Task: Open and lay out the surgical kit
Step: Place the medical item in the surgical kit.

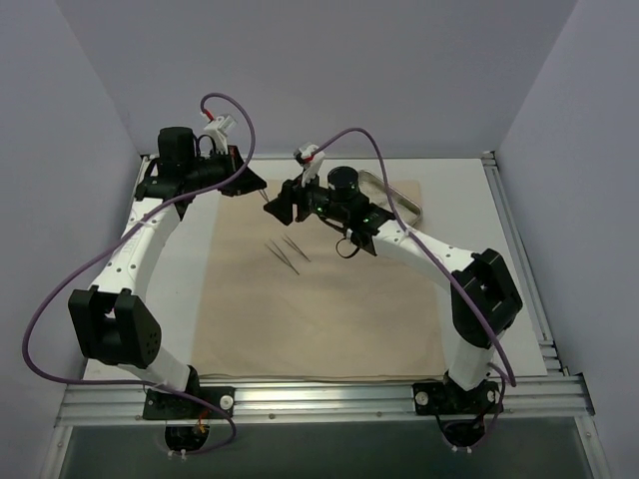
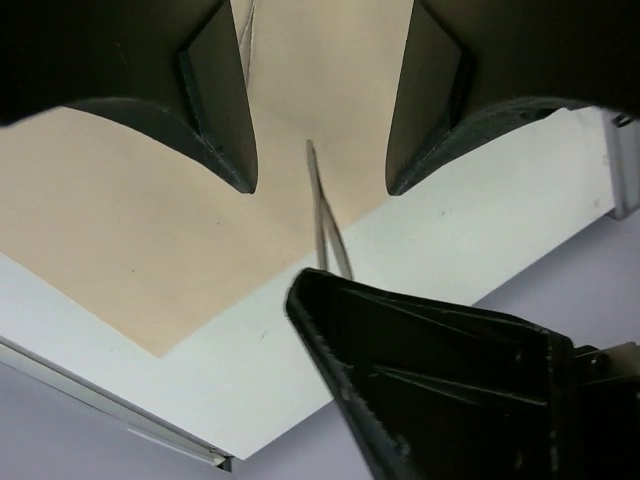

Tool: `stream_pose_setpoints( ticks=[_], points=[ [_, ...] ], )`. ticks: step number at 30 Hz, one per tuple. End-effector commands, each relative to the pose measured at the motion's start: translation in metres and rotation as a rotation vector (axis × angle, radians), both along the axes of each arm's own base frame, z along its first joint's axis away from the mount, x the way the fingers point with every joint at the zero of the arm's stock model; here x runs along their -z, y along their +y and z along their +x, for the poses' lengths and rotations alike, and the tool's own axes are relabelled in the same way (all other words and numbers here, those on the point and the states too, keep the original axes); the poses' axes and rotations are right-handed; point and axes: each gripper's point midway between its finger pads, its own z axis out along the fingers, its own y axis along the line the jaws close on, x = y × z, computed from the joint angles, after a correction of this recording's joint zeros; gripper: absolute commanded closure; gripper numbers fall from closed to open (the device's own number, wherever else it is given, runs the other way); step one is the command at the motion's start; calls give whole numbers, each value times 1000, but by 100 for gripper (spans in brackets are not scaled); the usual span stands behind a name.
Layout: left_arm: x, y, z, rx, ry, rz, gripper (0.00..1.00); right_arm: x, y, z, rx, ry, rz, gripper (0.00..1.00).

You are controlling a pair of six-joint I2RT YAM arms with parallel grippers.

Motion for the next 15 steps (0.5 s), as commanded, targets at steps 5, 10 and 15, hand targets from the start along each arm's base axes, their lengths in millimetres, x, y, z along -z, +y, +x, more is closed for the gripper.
stream_pose_setpoints(
  ticks=[5,10,15],
  points=[
    [-10,2,5,-83,23,-27,98,-28,0,8,199,-138,-166,51],
    [-11,2,3,-78,18,-20,98,-23,3,13,210,-139,-176,54],
    [-12,1,1,-67,21,-30,98,-18,11,16,190,-133,-178,62]
  ],
)
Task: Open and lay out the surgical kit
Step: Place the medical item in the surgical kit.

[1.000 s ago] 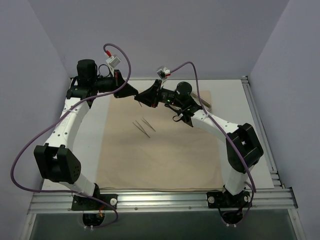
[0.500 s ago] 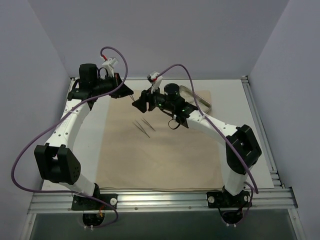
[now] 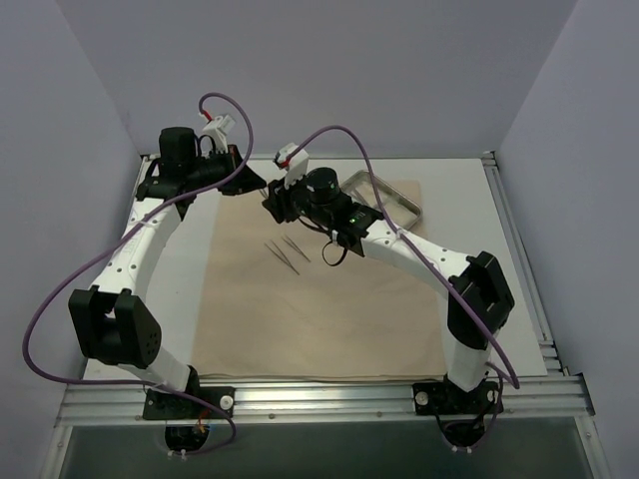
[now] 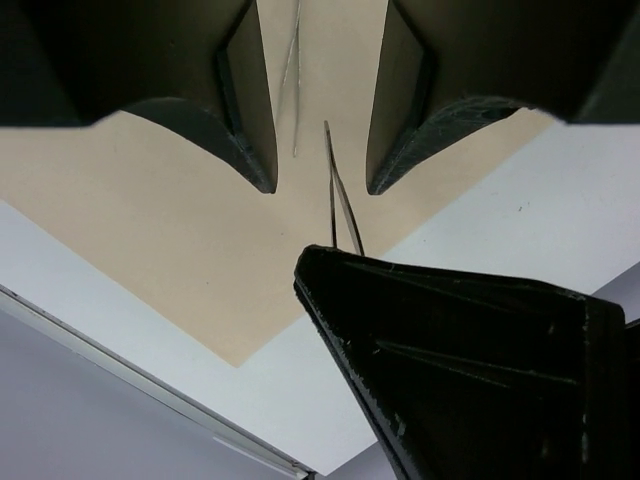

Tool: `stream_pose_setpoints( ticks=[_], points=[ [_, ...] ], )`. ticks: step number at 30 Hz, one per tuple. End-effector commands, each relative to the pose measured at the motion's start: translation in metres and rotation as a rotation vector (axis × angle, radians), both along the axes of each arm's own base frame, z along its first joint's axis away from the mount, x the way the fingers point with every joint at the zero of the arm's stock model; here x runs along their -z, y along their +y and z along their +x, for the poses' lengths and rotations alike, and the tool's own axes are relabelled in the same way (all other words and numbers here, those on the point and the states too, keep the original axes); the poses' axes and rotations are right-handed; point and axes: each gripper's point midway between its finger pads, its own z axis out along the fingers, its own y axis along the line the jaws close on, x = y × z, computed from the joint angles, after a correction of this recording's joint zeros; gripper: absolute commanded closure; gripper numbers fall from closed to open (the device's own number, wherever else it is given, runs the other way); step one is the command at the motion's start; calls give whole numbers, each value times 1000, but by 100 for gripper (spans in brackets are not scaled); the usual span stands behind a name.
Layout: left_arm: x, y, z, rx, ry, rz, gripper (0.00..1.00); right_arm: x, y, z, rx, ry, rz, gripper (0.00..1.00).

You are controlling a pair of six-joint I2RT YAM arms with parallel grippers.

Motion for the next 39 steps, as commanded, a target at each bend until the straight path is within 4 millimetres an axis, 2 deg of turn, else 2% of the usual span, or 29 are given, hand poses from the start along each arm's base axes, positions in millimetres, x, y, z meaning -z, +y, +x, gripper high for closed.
stream_pose_setpoints(
  ticks=[1,2,5,10,13,14,19,24,25,26,29,32,33,35,37,38,39],
  points=[
    [-14,-2,-3,1,-33,-15,98,-23,3,12,21,-54,25,64],
    [-14,-2,-3,1,-33,-15,98,-23,4,13,18,-57,25,70],
    [-12,-2,-3,6,-25,-17,98,-23,8,13,-1,-58,29,78],
    [-15,-5,-5,18,-27,-33,98,-17,12,19,-8,-48,23,86],
    [-17,-5,-5,20,-31,-33,98,-19,12,21,-11,-51,27,94],
    [-15,-5,-5,21,-26,-34,98,-20,12,22,-11,-53,27,99],
    [-10,-3,-3,14,-31,-12,98,-20,6,23,-6,-48,19,100],
    [-4,10,4,-30,-48,86,39,-9,-16,35,38,-12,-5,100],
    [-2,14,7,-49,-51,107,24,-3,-26,41,54,10,-20,100],
    [-3,17,9,-58,-57,119,16,2,-30,43,59,29,-27,100],
    [-7,29,13,-99,-71,171,6,25,-44,48,60,90,-89,100],
    [-16,46,16,-134,-92,225,6,63,-60,46,75,184,-209,100],
    [-17,55,15,-145,-97,247,6,68,-62,47,79,197,-229,100],
    [-21,68,17,-168,-105,267,6,106,-73,39,91,301,-325,100],
    [-19,85,18,-192,-91,275,6,126,-79,36,86,346,-400,100],
    [-17,89,18,-195,-84,272,6,146,-80,35,85,384,-438,100],
    [-17,94,17,-198,-79,265,6,148,-79,37,85,389,-449,100]
  ],
)
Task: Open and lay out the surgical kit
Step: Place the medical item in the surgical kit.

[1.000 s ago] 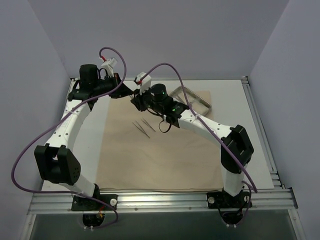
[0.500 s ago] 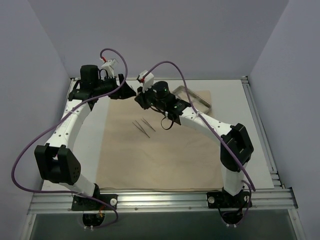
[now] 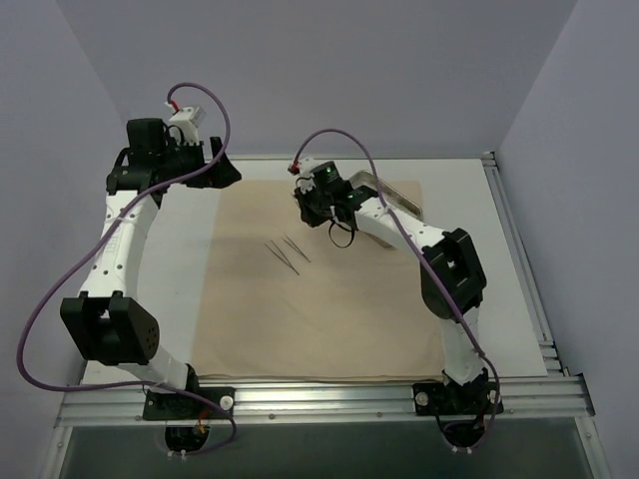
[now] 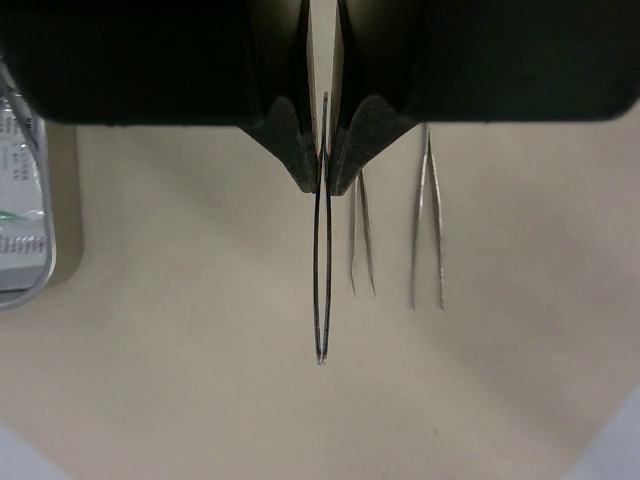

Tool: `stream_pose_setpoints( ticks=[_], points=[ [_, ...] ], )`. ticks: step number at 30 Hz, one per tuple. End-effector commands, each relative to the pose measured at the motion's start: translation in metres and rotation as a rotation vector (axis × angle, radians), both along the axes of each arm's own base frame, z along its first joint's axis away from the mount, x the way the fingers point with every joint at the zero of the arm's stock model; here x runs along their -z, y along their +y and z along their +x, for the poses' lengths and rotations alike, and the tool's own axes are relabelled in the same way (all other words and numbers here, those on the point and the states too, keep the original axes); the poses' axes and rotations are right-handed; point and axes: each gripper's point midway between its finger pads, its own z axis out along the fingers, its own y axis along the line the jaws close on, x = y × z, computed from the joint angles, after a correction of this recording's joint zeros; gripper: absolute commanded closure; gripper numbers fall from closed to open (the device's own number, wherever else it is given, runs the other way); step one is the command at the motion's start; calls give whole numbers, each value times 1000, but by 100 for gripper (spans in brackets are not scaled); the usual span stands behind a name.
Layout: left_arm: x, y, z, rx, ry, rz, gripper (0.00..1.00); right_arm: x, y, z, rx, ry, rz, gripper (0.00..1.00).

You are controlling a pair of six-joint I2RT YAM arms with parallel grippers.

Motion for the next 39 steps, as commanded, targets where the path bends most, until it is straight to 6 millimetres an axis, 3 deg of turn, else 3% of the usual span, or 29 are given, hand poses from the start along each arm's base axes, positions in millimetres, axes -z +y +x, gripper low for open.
stream_pose_setpoints(
  ticks=[1,13,26,39],
  points=[
    [-8,35,-2,-54,-11,31,6,56,-13,-19,-21,157,-176,100],
    [15,40,-7,-30,46,24,6,100,-16,-18,-42,231,-296,100],
    [19,38,-6,-26,56,17,6,118,-13,-18,-53,256,-301,100],
    [18,39,-4,-26,53,20,6,125,-16,-20,-47,273,-320,89]
  ],
)
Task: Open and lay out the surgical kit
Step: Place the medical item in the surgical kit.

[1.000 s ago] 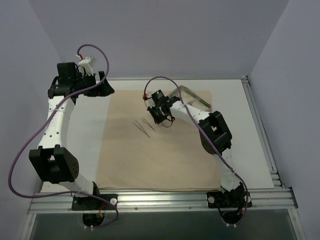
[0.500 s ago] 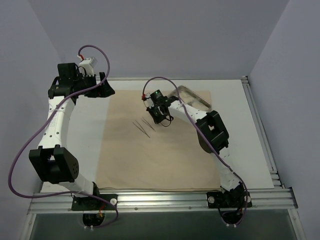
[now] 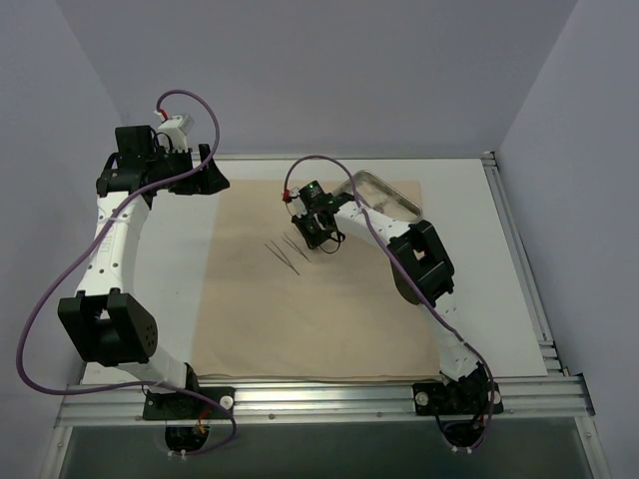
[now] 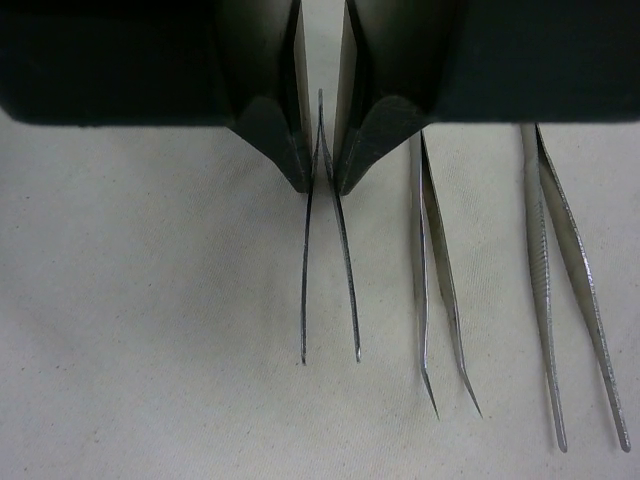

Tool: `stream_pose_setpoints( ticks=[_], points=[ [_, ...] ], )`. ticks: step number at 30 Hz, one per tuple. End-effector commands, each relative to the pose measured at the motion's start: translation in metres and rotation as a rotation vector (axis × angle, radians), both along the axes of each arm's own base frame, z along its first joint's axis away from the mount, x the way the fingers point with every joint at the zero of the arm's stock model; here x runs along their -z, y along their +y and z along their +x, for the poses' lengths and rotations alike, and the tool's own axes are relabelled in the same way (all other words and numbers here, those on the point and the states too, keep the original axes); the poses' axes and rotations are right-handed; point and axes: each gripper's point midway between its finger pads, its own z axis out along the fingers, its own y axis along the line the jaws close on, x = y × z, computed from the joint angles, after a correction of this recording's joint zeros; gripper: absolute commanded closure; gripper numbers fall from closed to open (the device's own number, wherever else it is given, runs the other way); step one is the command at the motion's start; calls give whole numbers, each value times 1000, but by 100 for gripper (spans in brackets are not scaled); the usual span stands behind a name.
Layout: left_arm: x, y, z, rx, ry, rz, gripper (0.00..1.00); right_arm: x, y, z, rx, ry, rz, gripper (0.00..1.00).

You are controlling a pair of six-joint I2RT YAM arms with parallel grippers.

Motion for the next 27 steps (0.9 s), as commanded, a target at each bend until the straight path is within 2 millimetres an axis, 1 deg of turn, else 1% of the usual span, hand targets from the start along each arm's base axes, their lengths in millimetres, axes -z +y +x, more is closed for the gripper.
stream_pose_setpoints(
  ticks=[1,7,15,19,23,25,26,27],
  points=[
    [-5,-3,0,26,-15,-7,6,-5,0,-4,-12,11,-22,89],
    [-4,-4,1,27,-10,-9,6,-11,-1,-3,-9,2,-22,87],
    [-6,-4,1,27,-11,-9,6,-13,-1,-2,2,0,-20,84],
    [-5,-4,1,27,-10,-9,6,-15,0,-2,4,-4,-15,84],
    [-4,-4,1,27,-7,-6,6,-23,1,0,20,-14,-2,84],
    [-4,-3,1,27,-7,-7,6,-34,3,3,27,-32,19,79],
    [-4,-3,1,28,-6,-6,6,-42,5,3,29,-42,35,73],
    [-4,-4,1,30,-7,-5,6,-47,6,4,27,-51,43,71]
  ],
)
